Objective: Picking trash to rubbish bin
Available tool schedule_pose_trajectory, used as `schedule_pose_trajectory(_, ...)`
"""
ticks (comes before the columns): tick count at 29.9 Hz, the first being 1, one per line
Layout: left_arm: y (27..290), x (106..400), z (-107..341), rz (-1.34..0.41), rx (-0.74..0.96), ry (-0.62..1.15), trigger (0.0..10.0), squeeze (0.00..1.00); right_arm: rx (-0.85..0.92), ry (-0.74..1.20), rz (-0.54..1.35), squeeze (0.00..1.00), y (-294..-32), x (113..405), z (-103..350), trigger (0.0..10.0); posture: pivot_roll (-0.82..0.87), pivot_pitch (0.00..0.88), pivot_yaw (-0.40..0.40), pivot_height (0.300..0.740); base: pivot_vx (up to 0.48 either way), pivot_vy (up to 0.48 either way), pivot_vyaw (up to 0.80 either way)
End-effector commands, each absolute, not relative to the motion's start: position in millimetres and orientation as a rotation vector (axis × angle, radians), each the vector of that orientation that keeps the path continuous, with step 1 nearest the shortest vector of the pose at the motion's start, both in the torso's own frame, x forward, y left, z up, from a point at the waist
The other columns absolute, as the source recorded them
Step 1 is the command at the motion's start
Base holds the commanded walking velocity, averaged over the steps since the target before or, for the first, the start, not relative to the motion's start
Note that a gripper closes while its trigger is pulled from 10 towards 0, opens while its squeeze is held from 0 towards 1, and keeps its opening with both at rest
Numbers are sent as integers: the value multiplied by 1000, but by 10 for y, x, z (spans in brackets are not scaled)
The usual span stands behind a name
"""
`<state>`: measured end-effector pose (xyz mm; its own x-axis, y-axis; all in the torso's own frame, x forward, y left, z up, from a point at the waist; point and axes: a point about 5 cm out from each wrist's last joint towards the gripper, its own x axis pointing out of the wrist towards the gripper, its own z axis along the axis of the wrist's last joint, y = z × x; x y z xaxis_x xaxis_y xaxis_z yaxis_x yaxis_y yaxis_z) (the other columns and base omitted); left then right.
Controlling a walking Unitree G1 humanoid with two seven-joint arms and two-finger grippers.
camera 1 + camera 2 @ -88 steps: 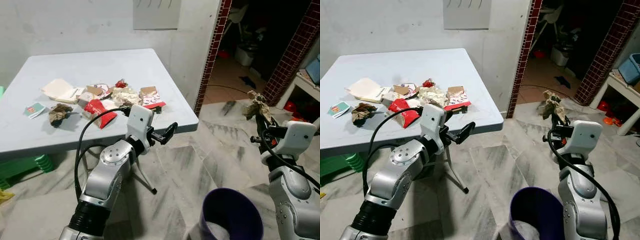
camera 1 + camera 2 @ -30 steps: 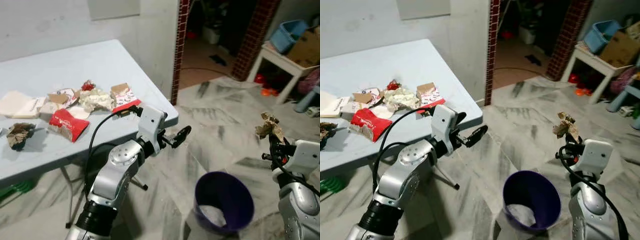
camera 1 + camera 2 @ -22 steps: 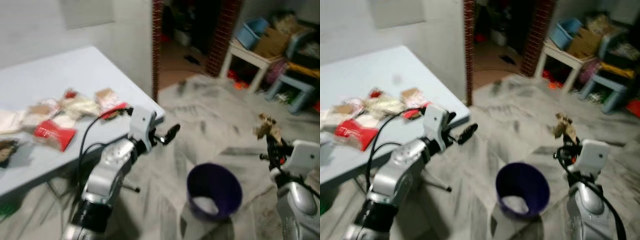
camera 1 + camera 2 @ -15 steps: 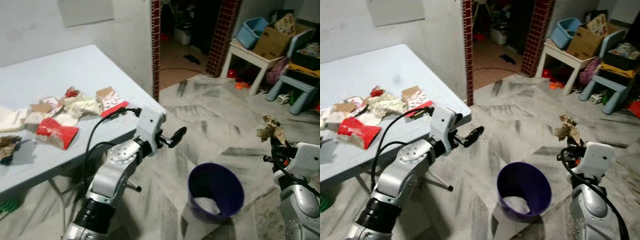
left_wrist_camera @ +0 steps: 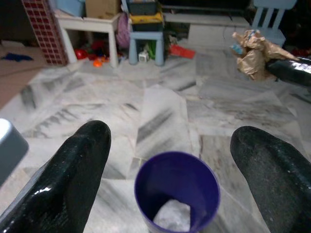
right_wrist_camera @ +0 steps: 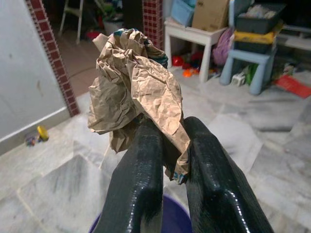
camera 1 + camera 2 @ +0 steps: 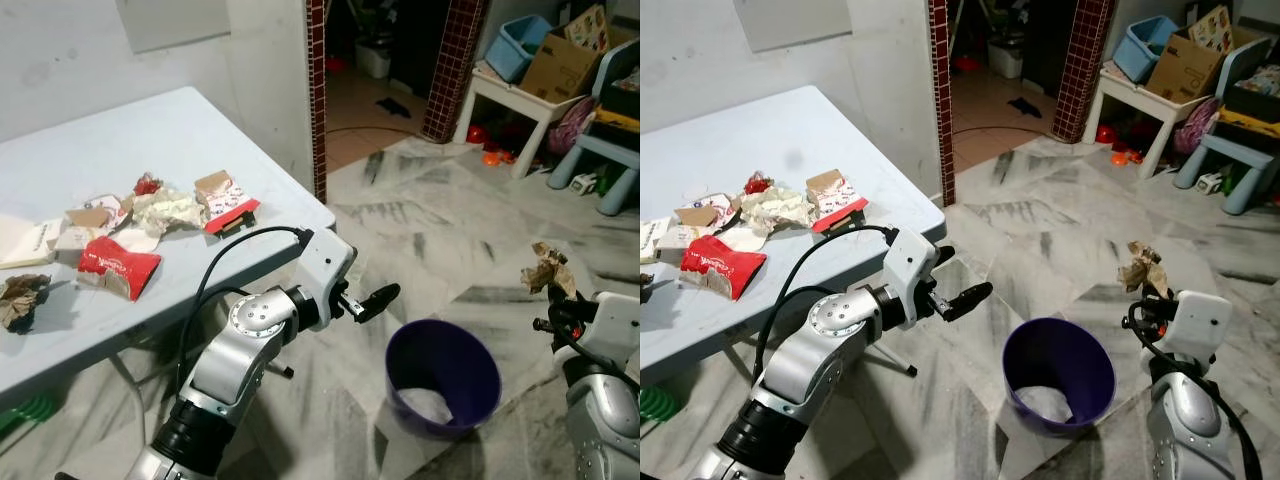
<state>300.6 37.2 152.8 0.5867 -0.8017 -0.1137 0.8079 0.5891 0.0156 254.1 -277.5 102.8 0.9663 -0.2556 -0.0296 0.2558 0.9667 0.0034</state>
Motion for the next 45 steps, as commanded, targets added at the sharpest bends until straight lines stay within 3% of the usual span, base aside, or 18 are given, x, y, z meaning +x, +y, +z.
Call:
schedule_pose_trajectory(1, 365, 2972, 1560, -961, 79, 89, 10000, 0, -5, 32, -262, 0, -2818, 2544, 1018, 10000, -181, 169, 98, 740, 0, 0, 0)
schedule_pose_trajectory(23, 338, 2692, 1746, -1113, 28, 131, 10000, 0, -40, 181, -281, 0, -3275, 2669, 715, 10000, -114, 296, 176, 740, 0, 0, 0)
schedule_pose_trajectory(45, 283, 2289, 1718, -1256, 23, 224, 10000, 0, -12, 161, -128, 0, -3199, 3027, 886, 10000, -77, 370, 198, 740, 0, 0, 0)
